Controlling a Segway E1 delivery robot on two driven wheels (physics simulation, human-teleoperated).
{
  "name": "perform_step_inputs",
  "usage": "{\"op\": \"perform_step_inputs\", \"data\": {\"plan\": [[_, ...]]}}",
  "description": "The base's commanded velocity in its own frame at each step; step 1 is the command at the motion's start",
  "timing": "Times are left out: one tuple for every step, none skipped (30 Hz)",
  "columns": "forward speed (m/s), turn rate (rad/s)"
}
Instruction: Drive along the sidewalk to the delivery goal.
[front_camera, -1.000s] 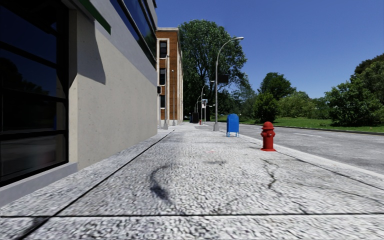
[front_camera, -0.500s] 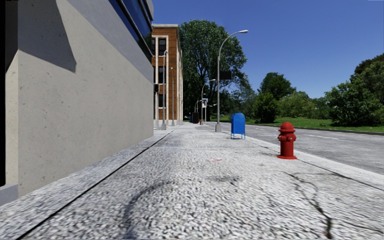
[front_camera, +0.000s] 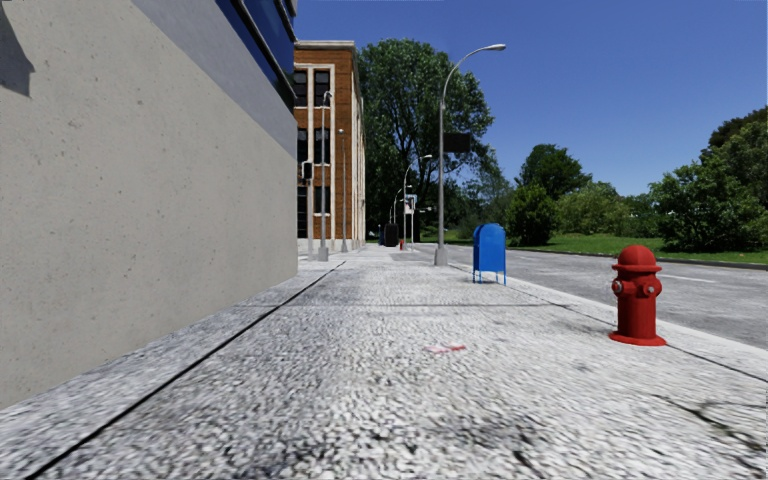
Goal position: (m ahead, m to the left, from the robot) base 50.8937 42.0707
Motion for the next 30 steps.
{"op": "perform_step_inputs", "data": {"plan": [[2.00, 0.00], [2.00, 0.00], [2.00, 0.00], [2.00, 0.00], [2.00, 0.00], [2.00, 0.00], [2.00, 0.00], [2.00, 0.00], [2.00, 0.00], [2.00, 0.00], [2.00, 0.00], [2.00, 0.00], [2.00, 0.00], [2.00, 0.00], [2.00, 0.00], [2.00, 0.00], [2.00, 0.00], [2.00, 0.00], [2.00, 0.00], [2.00, 0.00], [2.00, 0.00], [2.00, 0.00], [2.00, 0.00], [2.00, 0.00], [2.00, 0.00], [2.00, 0.00], [2.00, 0.00], [2.00, 0.00], [2.00, 0.00], [2.00, 0.00]]}}
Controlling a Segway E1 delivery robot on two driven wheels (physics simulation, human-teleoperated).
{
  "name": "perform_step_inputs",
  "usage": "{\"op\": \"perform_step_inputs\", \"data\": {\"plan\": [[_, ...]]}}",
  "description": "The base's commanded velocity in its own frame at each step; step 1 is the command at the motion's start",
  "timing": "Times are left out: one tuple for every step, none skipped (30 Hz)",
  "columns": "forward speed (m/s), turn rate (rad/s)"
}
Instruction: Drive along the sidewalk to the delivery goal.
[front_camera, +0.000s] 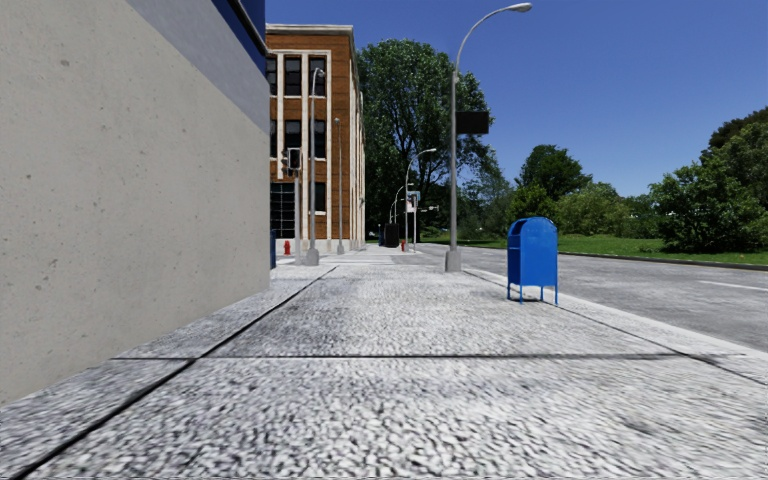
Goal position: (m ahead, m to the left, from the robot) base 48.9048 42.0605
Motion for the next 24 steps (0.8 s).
{"op": "perform_step_inputs", "data": {"plan": [[2.00, 0.00], [2.00, 0.00], [2.00, 0.00], [2.00, 0.00], [2.00, 0.00], [2.00, 0.00], [2.00, 0.00], [2.00, 0.00], [2.00, 0.00], [2.00, 0.00], [2.00, 0.00], [2.00, 0.00], [2.00, 0.00], [2.00, 0.00], [2.00, 0.00], [2.00, 0.00], [2.00, 0.00], [2.00, 0.00], [2.00, 0.00], [2.00, 0.00], [2.00, 0.00], [2.00, 0.00], [2.00, 0.00], [2.00, 0.00]]}}
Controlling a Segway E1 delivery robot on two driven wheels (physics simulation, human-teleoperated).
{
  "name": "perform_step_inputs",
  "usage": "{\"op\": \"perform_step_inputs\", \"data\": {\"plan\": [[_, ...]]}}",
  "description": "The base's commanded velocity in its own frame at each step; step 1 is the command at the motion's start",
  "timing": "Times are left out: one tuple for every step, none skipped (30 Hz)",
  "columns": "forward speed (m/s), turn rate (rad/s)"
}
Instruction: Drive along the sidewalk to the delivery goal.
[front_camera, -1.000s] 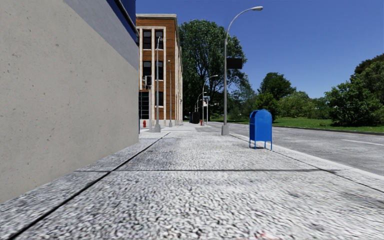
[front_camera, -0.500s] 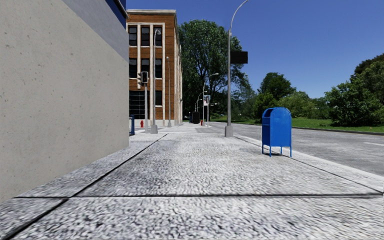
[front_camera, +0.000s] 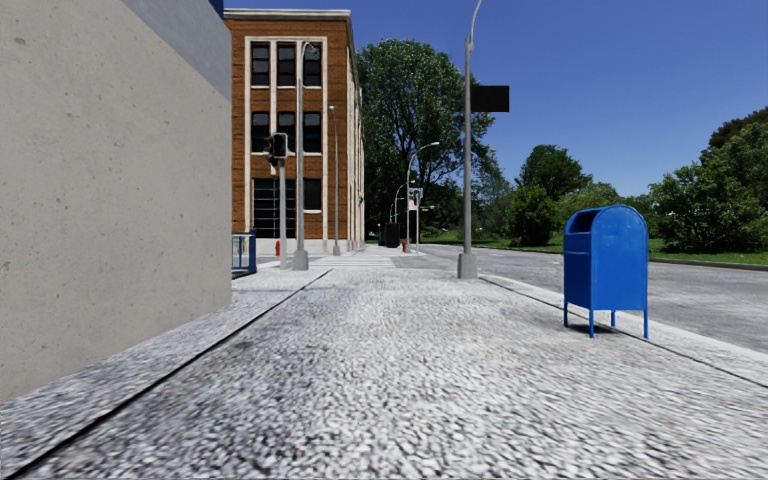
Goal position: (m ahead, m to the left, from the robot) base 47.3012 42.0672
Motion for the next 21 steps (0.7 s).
{"op": "perform_step_inputs", "data": {"plan": [[2.00, 0.03], [2.00, 0.28], [2.00, 0.28], [2.00, 0.51], [2.00, 0.71], [2.00, 0.82], [2.00, 0.85], [2.00, 0.71], [2.00, 0.20], [2.00, 0.06], [2.00, 0.01], [2.00, 0.00], [2.00, 0.00], [2.00, 0.00], [2.00, 0.00], [2.00, 0.00], [2.00, 0.00], [2.00, 0.00], [2.00, 0.00], [2.00, 0.00], [2.00, 0.00]]}}
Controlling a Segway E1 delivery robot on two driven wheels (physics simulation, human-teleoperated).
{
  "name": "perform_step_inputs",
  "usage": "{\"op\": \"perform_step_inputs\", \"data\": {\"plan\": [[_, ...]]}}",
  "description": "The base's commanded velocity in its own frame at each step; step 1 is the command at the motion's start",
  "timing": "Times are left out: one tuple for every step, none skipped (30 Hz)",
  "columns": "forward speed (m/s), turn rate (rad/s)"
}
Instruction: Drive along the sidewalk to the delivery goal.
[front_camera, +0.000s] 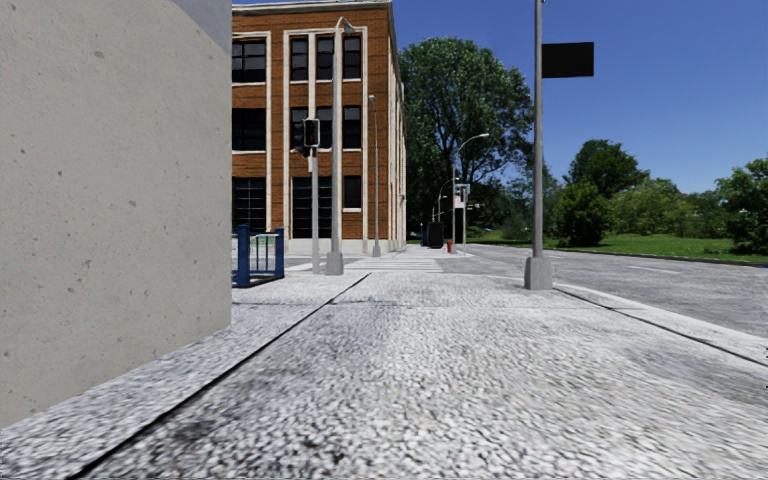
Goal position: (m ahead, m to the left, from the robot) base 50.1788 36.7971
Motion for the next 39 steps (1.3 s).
{"op": "perform_step_inputs", "data": {"plan": [[2.00, 0.00], [2.00, 0.00], [2.00, 0.00], [2.00, 0.00], [2.00, 0.00], [2.00, 0.00], [2.00, 0.00], [2.00, 0.00], [2.00, 0.00], [2.00, 0.00], [2.00, 0.00], [2.00, 0.00], [2.00, 0.00], [2.00, 0.00], [2.00, -0.37], [2.00, -0.65], [2.00, -0.80], [2.00, -0.84], [2.00, 0.00], [2.00, 0.00], [2.00, 0.00], [2.00, 0.00], [2.00, 0.00], [2.00, 0.00], [2.00, 0.00], [2.00, 0.00], [2.00, 0.00], [2.00, 0.00], [2.00, 0.00], [2.00, 0.00], [2.00, 0.00], [2.00, 0.00], [2.00, 0.00], [2.00, 0.00], [2.00, 0.00], [2.00, 0.00], [2.00, 0.00], [2.00, 0.00], [2.00, 0.00]]}}
